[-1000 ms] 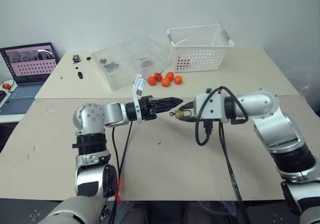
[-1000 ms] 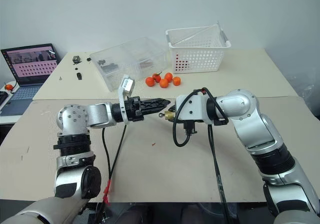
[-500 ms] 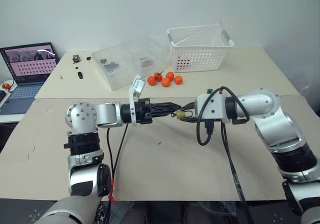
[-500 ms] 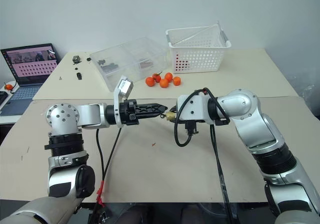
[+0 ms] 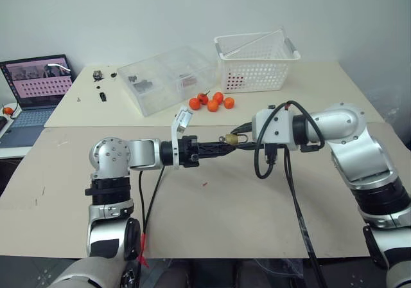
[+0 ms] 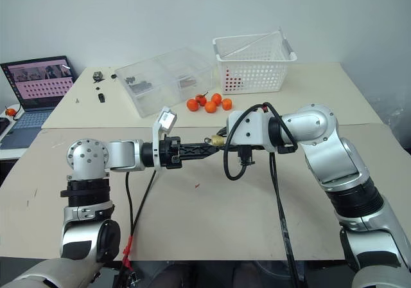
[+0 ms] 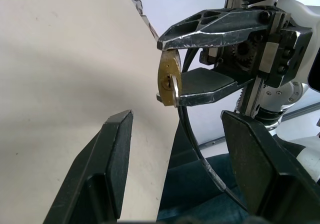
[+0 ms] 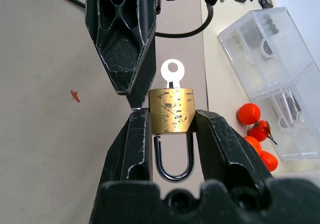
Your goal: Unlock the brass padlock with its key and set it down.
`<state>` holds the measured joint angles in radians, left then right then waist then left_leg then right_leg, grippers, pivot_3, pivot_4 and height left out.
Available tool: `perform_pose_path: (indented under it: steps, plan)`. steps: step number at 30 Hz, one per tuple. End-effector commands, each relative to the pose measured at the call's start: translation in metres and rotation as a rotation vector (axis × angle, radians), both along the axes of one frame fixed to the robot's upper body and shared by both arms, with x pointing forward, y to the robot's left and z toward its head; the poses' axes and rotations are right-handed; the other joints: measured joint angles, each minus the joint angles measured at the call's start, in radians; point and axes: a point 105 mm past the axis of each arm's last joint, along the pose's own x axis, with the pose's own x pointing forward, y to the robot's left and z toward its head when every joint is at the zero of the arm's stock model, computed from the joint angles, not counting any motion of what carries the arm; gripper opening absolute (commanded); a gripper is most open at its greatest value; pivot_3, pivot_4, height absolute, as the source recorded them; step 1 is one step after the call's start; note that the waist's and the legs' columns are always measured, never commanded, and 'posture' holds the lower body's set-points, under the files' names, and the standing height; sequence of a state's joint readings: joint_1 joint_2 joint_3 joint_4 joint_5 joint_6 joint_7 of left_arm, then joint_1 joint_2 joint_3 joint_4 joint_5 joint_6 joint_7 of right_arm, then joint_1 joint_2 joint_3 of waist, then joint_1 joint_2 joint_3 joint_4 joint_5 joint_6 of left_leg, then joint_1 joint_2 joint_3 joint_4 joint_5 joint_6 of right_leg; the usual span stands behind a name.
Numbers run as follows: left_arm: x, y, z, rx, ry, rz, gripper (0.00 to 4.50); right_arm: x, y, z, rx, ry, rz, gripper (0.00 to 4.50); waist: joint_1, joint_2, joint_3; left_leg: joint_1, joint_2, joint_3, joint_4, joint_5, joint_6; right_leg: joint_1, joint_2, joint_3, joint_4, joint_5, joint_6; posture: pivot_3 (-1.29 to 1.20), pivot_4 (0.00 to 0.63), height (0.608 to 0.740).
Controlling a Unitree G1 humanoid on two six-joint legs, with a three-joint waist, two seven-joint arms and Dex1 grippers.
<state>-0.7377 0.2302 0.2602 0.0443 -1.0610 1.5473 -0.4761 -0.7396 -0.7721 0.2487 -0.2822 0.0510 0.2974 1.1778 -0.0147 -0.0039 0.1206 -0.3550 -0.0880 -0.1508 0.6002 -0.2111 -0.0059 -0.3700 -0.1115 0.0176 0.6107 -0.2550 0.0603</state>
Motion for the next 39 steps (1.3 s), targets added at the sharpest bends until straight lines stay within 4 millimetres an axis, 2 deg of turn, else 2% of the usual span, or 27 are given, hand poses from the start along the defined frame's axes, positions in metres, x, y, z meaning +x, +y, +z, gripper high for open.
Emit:
perform_pose_path:
  steps: [1,12,28,31,35,37,39]
  plan:
    - [0.001,0.002,0.009,-0.019,-0.051,0.008,2.98,-0.005,0.004,0.017,0.024,-0.062,0.017,0.90,0.000,0.000,0.000,0.000,0.000,0.000,0.000,0.000,0.000,0.000,0.000,0.000,0.000,0.000,0.000,0.00,0.150,0.740]
    - [0.013,0.010,0.018,-0.061,-0.049,0.054,2.98,-0.008,0.004,0.010,0.019,-0.047,0.018,0.90,0.000,0.000,0.000,0.000,0.000,0.000,0.000,0.000,0.000,0.000,0.000,0.000,0.000,0.000,0.000,0.00,0.150,0.740]
    - [0.012,-0.003,0.014,-0.077,-0.031,0.040,2.98,-0.013,0.008,0.010,0.031,-0.039,0.027,0.90,0.000,0.000,0.000,0.000,0.000,0.000,0.000,0.000,0.000,0.000,0.000,0.000,0.000,0.000,0.000,0.00,0.150,0.740]
    - [0.012,-0.003,0.015,-0.082,-0.026,0.040,2.23,-0.013,0.008,0.010,0.031,-0.040,0.024,0.90,0.001,0.000,0.000,0.000,0.000,0.000,0.000,0.000,0.000,0.000,0.000,0.000,0.000,0.000,0.000,0.00,0.150,0.740]
    - [0.009,-0.004,0.018,-0.097,-0.028,0.018,0.67,-0.012,0.007,0.011,0.032,-0.042,0.019,0.90,0.001,0.000,0.000,0.000,0.000,0.000,0.000,0.000,0.000,0.000,0.000,0.000,0.000,0.000,0.000,0.00,0.150,0.740]
    - [0.008,-0.005,0.019,-0.099,-0.029,0.011,0.03,-0.012,0.007,0.011,0.031,-0.044,0.017,0.90,0.000,0.000,0.000,0.000,0.000,0.000,0.000,0.000,0.000,0.000,0.000,0.000,0.000,0.000,0.000,0.00,0.150,0.740]
    - [0.008,-0.005,0.019,-0.099,-0.027,0.011,0.02,-0.012,0.007,0.011,0.030,-0.044,0.016,0.90,0.000,0.000,0.000,0.000,0.000,0.000,0.000,0.000,0.000,0.000,0.000,0.000,0.000,0.000,0.000,0.00,0.150,0.740]
